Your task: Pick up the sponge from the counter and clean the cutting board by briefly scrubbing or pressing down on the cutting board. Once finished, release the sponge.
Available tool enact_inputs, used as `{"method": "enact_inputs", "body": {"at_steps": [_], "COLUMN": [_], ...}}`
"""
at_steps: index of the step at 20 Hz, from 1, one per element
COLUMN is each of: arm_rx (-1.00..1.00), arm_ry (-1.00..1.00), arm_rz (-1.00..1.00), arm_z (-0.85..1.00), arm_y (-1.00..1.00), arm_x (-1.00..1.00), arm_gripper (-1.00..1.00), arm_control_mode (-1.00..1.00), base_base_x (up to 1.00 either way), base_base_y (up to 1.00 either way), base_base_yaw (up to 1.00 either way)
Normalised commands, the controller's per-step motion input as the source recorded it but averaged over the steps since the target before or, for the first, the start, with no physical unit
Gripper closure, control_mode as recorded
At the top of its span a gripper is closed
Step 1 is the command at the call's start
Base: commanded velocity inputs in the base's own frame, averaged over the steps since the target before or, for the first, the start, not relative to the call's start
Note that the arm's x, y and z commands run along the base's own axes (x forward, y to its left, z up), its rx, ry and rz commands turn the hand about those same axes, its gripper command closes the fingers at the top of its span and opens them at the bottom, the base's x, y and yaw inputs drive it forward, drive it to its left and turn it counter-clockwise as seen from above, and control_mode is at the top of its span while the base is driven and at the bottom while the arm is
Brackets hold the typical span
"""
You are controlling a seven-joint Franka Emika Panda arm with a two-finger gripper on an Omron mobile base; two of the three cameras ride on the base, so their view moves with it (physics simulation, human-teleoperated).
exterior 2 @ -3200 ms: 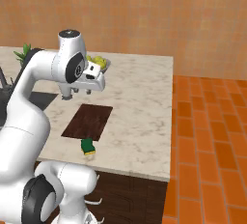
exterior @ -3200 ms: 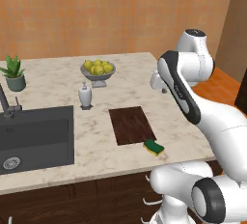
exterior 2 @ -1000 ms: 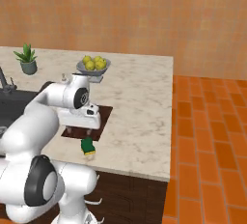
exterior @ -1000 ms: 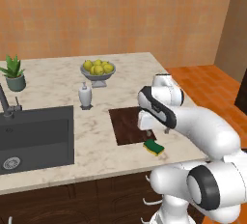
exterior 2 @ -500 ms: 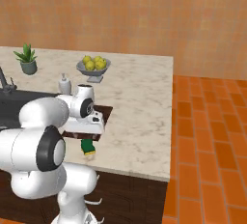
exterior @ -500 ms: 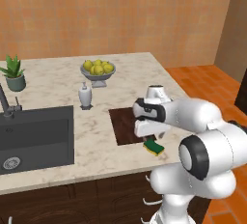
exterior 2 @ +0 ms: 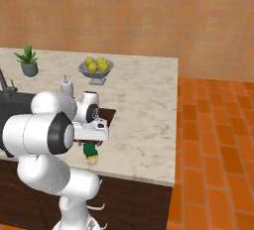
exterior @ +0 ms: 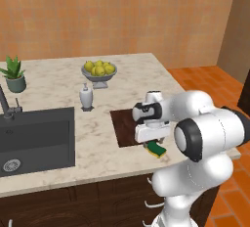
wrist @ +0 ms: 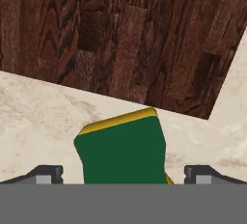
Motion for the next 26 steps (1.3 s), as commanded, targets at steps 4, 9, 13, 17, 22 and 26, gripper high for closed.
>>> {"method": "enact_inputs", "body": {"at_steps": [4,9,13,17,22,26], "arm_rx": [0.0,0.0,0.0,0.0,0.0,0.0], "arm_ry": [0.0,0.0,0.0,0.0,0.0,0.0], "arm_rz": [0.0,0.0,0.0,0.0,0.0,0.0], "arm_z": [-0.16,-0.17,-0.08,0.0,-0.01,-0.09], "arm_y": [0.0,0.0,0.0,-0.09,-0.11,0.0], "arm_x": [0.0,-0.06,-0.04,-0.09,-0.1,-0.05], "arm_gripper": [-1.0,-1.0,-1.0,-1.0,-1.0,-1.0], "arm_control_mode": [-1.0,-1.0,-1.0,-1.0,-1.0,-1.0], "base_base_x": [0.0,0.0,0.0,0.0,0.0,0.0], "base_base_y": [0.0,0.0,0.0,0.0,0.0,0.0], "base_base_yaw": [0.0,0.0,0.0,0.0,0.0,0.0]}}
